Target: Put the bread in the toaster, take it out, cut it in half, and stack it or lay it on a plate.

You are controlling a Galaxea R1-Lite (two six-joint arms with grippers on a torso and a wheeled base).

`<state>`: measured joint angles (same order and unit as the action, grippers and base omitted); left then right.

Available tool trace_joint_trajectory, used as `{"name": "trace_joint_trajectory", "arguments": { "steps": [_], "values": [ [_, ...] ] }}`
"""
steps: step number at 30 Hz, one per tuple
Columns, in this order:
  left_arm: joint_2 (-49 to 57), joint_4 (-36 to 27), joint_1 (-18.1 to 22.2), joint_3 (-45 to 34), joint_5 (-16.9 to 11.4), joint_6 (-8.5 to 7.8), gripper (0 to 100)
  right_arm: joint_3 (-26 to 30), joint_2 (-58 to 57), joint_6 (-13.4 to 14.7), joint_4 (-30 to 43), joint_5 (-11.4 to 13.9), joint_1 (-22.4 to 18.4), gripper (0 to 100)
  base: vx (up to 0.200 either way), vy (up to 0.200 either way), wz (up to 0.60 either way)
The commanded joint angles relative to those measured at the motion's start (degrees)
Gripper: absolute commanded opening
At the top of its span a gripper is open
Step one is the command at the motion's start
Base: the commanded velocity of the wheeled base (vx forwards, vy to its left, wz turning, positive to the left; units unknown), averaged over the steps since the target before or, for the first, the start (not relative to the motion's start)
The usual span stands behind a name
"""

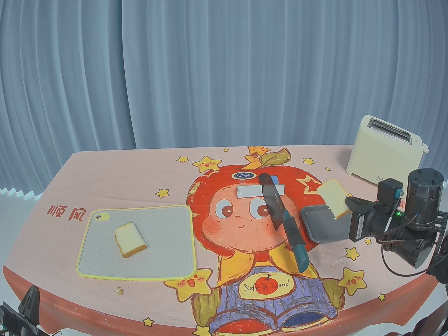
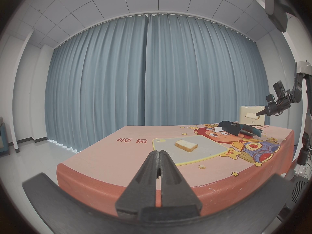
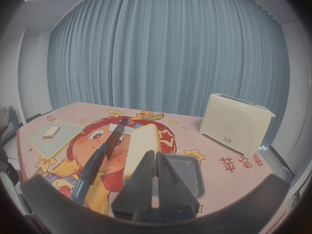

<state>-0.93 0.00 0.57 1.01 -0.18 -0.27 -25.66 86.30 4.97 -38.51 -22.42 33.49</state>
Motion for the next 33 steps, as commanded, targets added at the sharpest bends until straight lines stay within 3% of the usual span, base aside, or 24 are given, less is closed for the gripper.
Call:
{"name": "trace_joint_trajectory", "arguments": {
  "steps": [1, 33],
  "values": [
    [0.93, 0.0, 0.04, -1.01, 0.01, 0.0, 0, 0.52, 0.28, 0.04, 0.1, 0.01, 0.0, 0, 0.0, 0.0, 0.0],
    [0.93, 0.0, 0.04, -1.01, 0.01, 0.0, 0, 0.96, 1.77, 0.04, 0.45, -1.66, 0.0, 0, 0.0, 0.0, 0.0]
  ]
}}
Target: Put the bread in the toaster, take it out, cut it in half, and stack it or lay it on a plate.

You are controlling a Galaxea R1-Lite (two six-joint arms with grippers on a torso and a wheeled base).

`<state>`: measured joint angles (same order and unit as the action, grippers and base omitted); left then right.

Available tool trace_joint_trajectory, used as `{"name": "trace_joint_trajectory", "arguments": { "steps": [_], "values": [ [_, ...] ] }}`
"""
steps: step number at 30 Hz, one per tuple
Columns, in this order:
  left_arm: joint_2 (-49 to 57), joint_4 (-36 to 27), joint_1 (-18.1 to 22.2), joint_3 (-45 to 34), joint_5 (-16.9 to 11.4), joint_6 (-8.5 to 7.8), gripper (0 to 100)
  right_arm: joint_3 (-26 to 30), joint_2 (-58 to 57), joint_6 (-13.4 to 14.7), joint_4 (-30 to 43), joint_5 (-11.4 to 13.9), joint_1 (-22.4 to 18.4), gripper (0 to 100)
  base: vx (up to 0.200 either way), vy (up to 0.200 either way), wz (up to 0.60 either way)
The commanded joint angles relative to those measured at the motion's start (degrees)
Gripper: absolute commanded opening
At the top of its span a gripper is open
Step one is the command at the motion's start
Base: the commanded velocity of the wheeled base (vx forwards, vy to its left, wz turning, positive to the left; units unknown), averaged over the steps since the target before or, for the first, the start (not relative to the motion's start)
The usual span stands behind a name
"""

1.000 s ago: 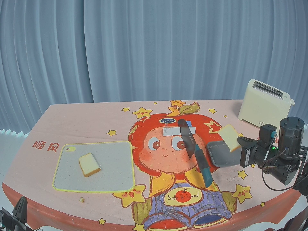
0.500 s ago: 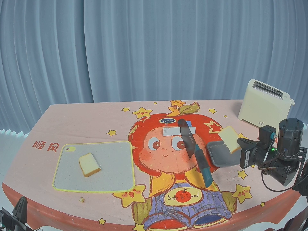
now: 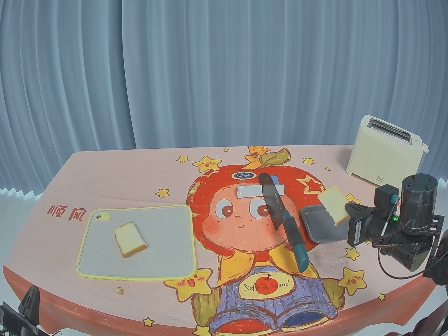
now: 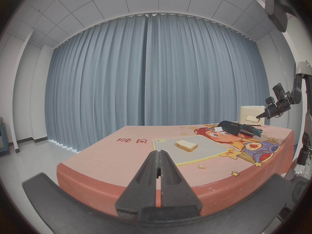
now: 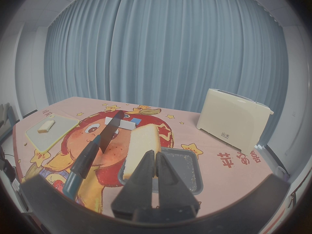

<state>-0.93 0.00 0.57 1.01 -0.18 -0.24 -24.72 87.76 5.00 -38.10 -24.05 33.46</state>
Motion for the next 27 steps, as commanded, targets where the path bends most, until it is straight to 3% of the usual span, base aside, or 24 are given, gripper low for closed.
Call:
{"name": "trace_joint_trajectory", "arguments": {
  "steps": [1, 22, 27],
  "values": [
    [0.93, 0.0, 0.04, -1.01, 0.01, -0.02, 0, 0.03, 0.31, 0.01, 0.13, -0.03, 0.02, 0, 0.0, 0.0, 0.0],
    [0.93, 0.0, 0.04, -1.01, 0.01, -0.11, 0, -1.64, 9.53, 3.53, -0.22, -2.49, -1.38, 0, 0.0, 0.0, 0.0],
    [0.93, 0.0, 0.04, -1.01, 0.01, -0.11, 0, -1.91, 11.29, 3.88, -0.49, -4.86, -1.82, 0, 0.0, 0.0, 0.0]
  ]
}}
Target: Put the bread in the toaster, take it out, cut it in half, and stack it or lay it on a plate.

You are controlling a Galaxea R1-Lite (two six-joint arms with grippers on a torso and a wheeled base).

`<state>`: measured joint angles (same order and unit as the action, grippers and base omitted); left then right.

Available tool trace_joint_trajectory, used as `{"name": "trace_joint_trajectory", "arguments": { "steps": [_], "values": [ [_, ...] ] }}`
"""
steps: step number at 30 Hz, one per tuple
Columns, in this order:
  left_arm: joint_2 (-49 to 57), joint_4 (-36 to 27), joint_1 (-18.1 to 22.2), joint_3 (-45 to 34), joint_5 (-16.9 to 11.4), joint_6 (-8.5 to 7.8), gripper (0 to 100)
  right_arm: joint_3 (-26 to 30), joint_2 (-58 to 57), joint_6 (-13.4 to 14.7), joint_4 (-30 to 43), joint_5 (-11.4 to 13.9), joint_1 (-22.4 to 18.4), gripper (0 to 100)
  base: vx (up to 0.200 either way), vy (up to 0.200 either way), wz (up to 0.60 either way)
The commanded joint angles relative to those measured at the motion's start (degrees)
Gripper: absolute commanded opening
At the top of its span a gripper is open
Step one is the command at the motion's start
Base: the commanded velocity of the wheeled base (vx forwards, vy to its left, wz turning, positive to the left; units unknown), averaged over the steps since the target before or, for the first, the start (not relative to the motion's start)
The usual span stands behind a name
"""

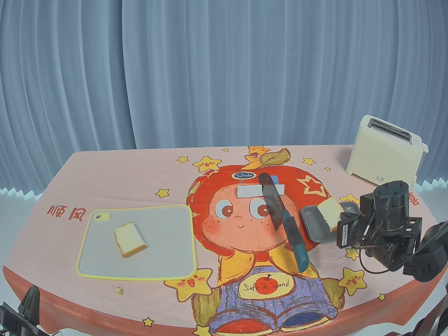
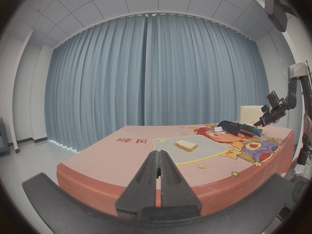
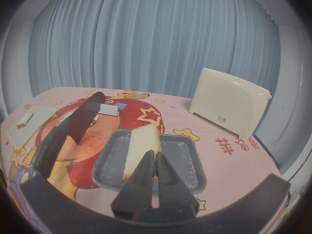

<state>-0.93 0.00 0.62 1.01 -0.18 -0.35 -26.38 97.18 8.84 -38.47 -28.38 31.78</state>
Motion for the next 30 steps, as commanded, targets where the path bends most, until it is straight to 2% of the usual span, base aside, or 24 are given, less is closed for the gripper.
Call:
{"name": "trace_joint_trajectory", "arguments": {
  "steps": [1, 16, 21, 22, 30],
  "values": [
    [0.93, 0.0, -0.01, -1.01, 0.01, 0.0, 0, -0.43, 2.4, 0.13, -0.11, -1.5, -0.32, 0, 0.0, 0.0, 0.0],
    [0.93, 0.0, -0.01, -1.01, 0.01, 0.0, 0, -0.34, 2.75, 0.39, 0.42, -2.12, -0.49, 0, 0.0, 0.0, 0.0],
    [0.93, 0.0, -0.01, -1.01, 0.01, 0.0, 0, -0.25, 3.28, 0.39, 0.42, -3.88, -0.4, 0, 0.0, 0.0, 0.0],
    [0.93, 0.0, -0.01, -1.01, 0.01, 0.0, 0, -0.34, 3.36, 0.48, 0.33, -4.14, -0.4, 100, 0.0, 0.0, 0.0],
    [0.93, 0.0, -0.01, -1.01, 0.01, 0.0, 0, -0.95, 2.57, 0.92, -0.11, -4.32, -0.05, 100, 0.0, 0.0, 0.0]
  ]
}}
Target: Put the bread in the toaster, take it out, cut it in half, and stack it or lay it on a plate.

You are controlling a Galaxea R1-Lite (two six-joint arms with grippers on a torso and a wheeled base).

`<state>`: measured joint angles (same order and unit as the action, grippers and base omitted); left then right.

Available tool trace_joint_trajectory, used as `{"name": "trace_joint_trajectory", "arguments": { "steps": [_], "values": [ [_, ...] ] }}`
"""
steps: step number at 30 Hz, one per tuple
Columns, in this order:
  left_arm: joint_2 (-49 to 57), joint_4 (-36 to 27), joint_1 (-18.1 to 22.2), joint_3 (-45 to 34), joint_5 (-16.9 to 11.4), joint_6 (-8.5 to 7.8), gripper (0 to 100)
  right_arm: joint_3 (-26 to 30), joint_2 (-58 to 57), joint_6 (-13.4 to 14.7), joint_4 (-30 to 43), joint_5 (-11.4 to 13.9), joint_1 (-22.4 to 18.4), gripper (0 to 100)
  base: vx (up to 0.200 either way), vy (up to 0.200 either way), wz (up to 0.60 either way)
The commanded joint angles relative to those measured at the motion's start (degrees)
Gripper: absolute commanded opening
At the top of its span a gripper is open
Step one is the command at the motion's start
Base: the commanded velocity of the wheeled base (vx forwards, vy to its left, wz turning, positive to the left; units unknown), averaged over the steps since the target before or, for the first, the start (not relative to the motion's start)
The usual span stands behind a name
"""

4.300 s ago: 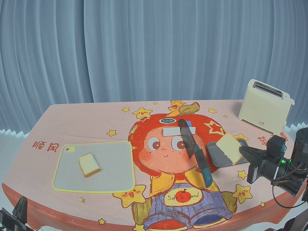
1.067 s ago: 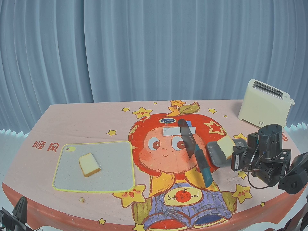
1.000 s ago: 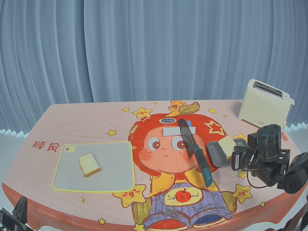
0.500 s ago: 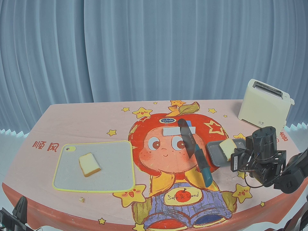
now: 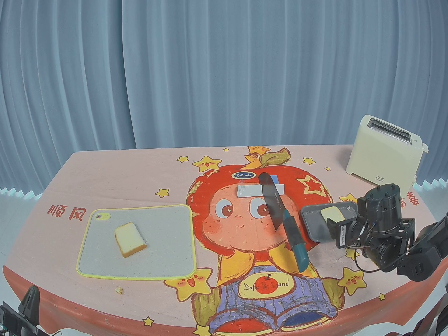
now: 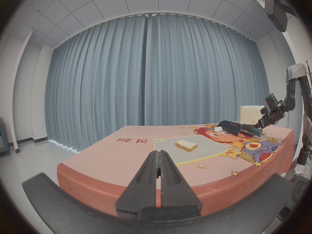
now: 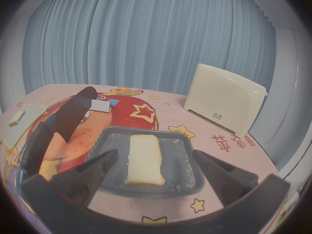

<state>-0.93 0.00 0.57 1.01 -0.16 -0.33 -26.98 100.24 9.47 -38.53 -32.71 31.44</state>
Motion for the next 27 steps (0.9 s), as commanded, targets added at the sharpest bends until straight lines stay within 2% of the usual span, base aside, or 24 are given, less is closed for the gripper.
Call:
{"name": "trace_joint_trajectory", "arguments": {
  "steps": [1, 27],
  "values": [
    [0.93, 0.0, 0.04, -1.01, -0.02, -0.02, 0, -0.36, -0.49, 0.37, -0.05, 0.01, 0.29, 100, 0.0, 0.0, 0.0],
    [0.93, 0.0, 0.04, -1.01, -0.02, -0.02, 0, -0.88, -0.75, 0.81, -0.05, 0.01, 0.29, 100, 0.0, 0.0, 0.0]
  ]
}}
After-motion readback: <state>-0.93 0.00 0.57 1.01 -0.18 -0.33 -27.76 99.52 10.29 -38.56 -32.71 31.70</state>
